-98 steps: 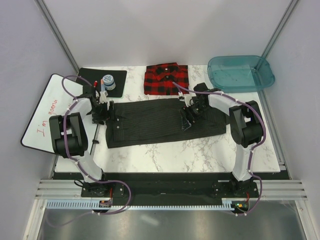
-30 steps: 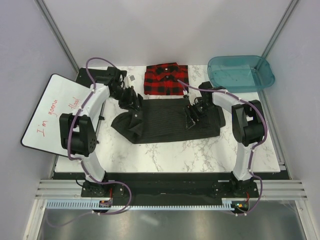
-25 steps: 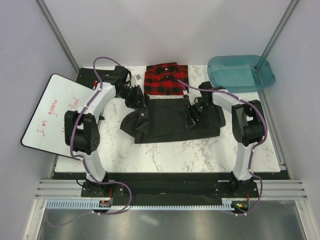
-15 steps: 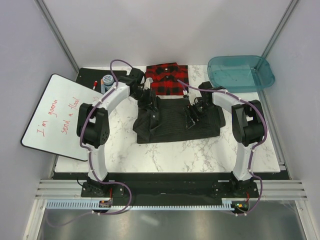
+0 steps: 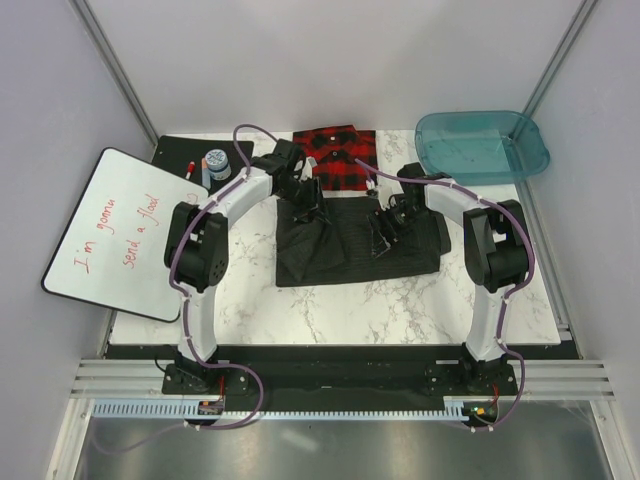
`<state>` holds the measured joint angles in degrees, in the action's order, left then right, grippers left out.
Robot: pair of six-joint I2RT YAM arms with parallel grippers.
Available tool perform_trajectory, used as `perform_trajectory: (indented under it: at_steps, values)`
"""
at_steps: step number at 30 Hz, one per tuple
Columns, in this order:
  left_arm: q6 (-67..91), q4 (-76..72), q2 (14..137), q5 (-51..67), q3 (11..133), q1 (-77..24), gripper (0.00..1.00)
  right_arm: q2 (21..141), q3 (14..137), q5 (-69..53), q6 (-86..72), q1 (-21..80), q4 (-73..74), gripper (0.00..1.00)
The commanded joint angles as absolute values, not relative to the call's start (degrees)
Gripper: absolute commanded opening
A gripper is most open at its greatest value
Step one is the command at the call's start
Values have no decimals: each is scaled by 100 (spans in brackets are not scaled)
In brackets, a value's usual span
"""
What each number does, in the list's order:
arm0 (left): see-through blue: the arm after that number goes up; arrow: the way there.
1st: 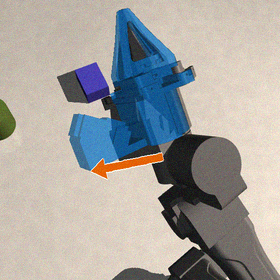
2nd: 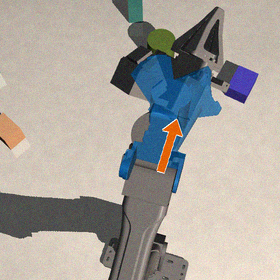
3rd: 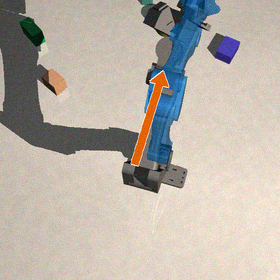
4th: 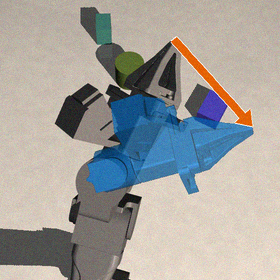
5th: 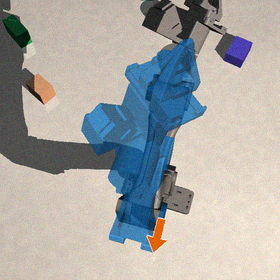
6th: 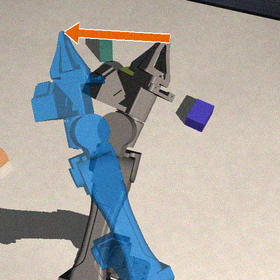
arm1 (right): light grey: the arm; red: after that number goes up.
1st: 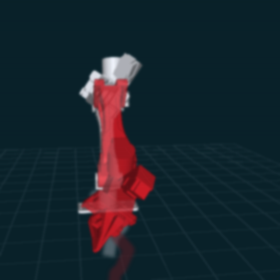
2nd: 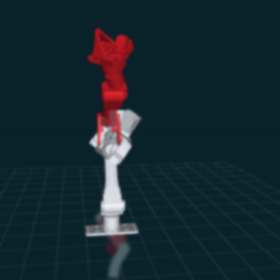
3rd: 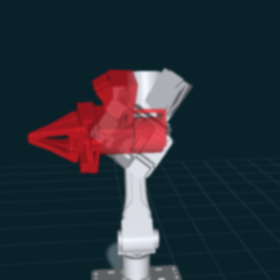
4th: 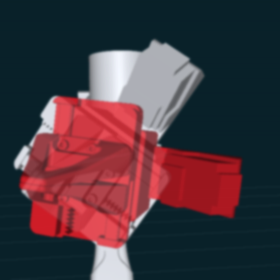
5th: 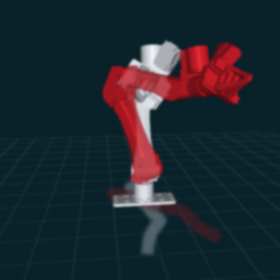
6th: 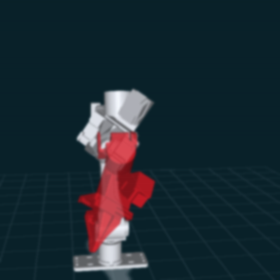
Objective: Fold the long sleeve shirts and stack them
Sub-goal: Fold the shirt
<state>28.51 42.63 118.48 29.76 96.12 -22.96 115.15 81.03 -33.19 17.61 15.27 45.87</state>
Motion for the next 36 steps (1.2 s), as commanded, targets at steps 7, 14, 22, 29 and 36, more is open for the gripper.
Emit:
perform_trajectory:
  at_steps: [7, 14, 22, 29, 36]
  values:
    - [3428, 3604, 11927, 3313, 10151, -2768, 49, 11329, 8244, -3384, 1644, 1512, 4535, 76]
    - [3051, 3279, 11313, 3543, 9635, -2497, 49, 11066, 8385, -3164, 1670, 1266, 4632, 75]
    - [-752, 4587, 10802, 2893, 9467, -2056, 32, 11040, 8464, -3103, 1433, 1310, 4579, 68]
    - [-2408, 4702, 11504, 1828, 9071, -2267, 13, 10723, 8288, -3181, 1152, 1143, 4614, 64]
    - [-1461, 4500, 11840, 1600, 8606, -2557, 2, 10126, 7762, -3077, 1186, 616, 4816, 58]
